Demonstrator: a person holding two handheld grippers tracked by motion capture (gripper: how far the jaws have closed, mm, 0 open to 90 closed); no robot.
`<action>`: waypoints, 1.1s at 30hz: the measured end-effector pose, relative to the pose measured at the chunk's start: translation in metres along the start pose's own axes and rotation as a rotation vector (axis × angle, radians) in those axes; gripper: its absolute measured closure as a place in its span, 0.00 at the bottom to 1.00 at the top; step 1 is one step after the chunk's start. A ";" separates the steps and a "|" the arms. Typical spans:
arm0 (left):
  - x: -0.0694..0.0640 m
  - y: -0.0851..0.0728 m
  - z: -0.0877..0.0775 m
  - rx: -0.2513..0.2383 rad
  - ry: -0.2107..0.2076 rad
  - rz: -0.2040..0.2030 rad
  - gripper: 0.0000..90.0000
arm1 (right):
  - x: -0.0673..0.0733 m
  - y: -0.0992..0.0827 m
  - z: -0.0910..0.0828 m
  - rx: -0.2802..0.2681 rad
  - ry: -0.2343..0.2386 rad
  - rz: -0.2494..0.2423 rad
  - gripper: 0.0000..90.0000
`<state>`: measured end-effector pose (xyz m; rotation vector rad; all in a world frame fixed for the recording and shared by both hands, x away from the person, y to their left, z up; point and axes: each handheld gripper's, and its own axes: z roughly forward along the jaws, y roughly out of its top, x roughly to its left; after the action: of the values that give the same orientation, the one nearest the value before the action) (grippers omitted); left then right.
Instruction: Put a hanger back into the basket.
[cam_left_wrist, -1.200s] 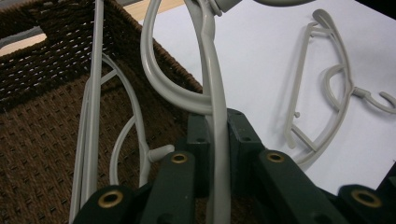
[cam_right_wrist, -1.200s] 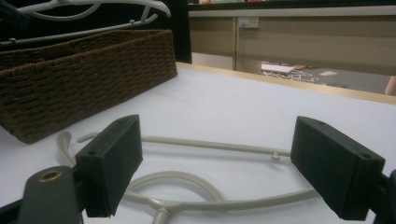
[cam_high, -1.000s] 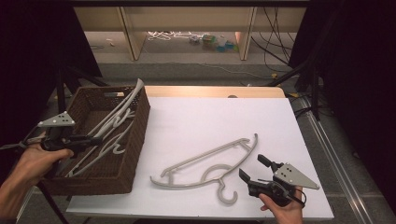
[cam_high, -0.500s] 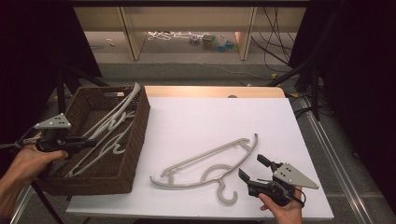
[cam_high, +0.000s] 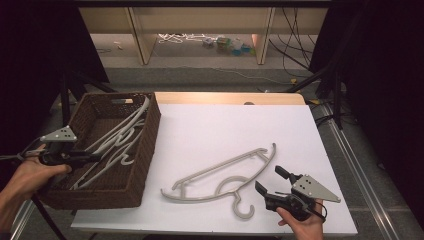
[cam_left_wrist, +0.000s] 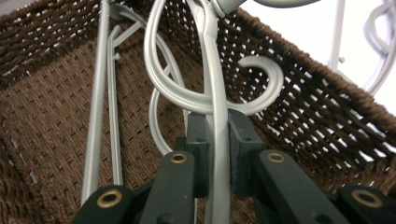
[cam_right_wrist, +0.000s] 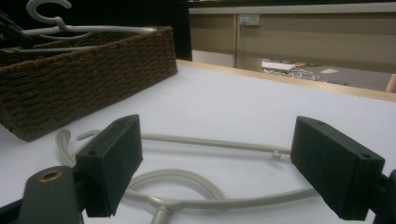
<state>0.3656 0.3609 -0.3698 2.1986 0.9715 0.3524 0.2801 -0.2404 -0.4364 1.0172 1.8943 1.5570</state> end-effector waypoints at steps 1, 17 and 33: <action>0.000 0.000 0.001 0.010 0.000 0.004 0.90 | 0.000 0.000 0.000 0.003 -0.006 -0.003 0.20; 0.012 -0.003 0.019 0.176 0.003 -0.020 0.90 | 0.000 0.000 0.000 0.006 -0.005 -0.003 0.20; 0.014 -0.001 0.014 0.254 -0.021 -0.033 0.90 | 0.001 0.000 0.000 0.012 -0.008 -0.004 0.20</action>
<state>0.3816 0.3647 -0.3815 2.4041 1.0900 0.1983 0.2795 -0.2400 -0.4361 1.0229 1.9019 1.5388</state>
